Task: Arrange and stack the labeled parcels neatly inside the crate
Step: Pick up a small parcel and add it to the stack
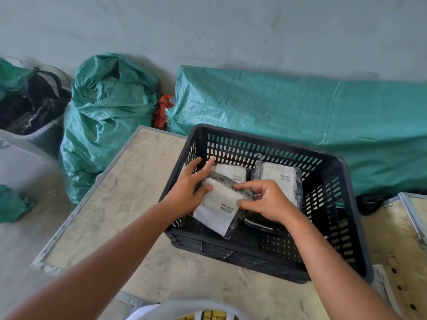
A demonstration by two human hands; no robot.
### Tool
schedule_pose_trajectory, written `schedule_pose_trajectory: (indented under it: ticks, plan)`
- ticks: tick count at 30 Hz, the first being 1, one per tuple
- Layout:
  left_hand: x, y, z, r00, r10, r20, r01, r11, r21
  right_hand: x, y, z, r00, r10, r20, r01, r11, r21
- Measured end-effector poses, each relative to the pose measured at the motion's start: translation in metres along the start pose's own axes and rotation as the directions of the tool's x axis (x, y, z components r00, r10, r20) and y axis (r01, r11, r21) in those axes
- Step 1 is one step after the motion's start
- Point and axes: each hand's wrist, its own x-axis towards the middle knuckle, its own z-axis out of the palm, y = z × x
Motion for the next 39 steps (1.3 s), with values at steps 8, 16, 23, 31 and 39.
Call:
schedule_pose_trajectory:
  ticks: [8,16,23,31,39]
  plan:
    - [0.019,0.019,-0.018,0.957,0.277,0.088,-0.279,0.960,0.012,0.002,-0.037,-0.064,0.992,-0.068,-0.103,0.076,0.994,0.081]
    - [0.068,0.028,-0.027,0.996,0.061,0.067,-0.045,0.975,-0.217,0.013,-0.033,-0.056,0.929,-0.176,-0.326,0.209,0.976,0.069]
    - [0.097,0.013,0.002,0.979,-0.174,0.102,0.191,0.963,-0.191,0.043,0.010,-0.008,0.967,-0.043,-0.253,0.026,0.997,-0.071]
    - [0.108,-0.017,0.047,0.925,-0.378,0.035,0.378,0.909,-0.176,0.079,0.032,0.018,0.963,0.162,-0.217,-0.201,0.965,-0.171]
    - [0.097,-0.033,0.056,0.949,-0.278,0.151,0.289,0.956,-0.056,0.079,0.046,0.029,0.958,0.160,-0.236,-0.224,0.936,-0.273]
